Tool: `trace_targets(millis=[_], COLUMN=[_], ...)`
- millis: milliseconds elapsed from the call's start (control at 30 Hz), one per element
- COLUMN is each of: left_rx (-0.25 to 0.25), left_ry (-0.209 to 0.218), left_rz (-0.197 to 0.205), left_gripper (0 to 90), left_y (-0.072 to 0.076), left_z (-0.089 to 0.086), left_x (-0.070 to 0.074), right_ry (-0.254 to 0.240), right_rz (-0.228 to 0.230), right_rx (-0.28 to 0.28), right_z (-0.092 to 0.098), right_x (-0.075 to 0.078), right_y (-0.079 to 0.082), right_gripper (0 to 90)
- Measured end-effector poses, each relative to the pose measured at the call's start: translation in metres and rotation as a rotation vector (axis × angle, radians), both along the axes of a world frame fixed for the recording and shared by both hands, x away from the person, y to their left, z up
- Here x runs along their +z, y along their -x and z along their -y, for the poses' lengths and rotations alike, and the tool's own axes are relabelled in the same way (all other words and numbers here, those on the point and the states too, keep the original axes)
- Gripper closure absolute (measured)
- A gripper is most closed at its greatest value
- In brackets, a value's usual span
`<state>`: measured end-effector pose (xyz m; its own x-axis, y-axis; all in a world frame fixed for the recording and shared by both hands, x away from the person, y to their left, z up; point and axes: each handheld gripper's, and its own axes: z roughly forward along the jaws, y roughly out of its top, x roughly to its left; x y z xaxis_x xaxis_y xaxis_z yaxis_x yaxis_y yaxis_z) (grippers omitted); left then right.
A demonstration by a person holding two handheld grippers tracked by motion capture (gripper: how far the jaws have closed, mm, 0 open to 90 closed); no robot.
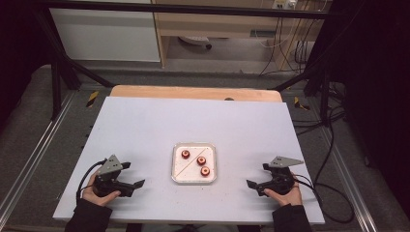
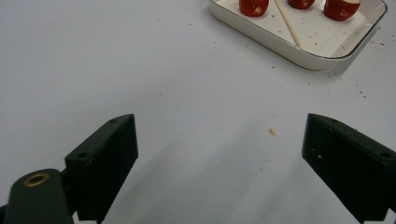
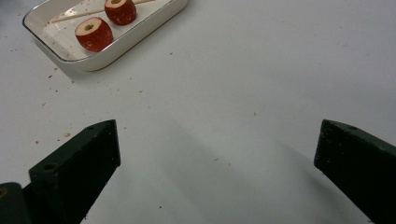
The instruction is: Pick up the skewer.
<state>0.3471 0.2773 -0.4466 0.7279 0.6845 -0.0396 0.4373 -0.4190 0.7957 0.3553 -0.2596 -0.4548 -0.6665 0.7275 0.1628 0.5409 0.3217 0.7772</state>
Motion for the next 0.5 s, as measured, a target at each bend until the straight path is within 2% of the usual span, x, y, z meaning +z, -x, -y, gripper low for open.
trace_targets(millis=[500], left_rx=[-0.034], left_ry=[-0.017], left_rz=[-0.007], left_gripper=[9.4], left_y=[0.001], left_z=[0.014], left_x=[0.000], right_ry=[-0.011], right_rz=[0.004], right_rx=[0.001], right_z=[-0.001], right_x=[0.001], right_y=[0.001], right_gripper=[1.0])
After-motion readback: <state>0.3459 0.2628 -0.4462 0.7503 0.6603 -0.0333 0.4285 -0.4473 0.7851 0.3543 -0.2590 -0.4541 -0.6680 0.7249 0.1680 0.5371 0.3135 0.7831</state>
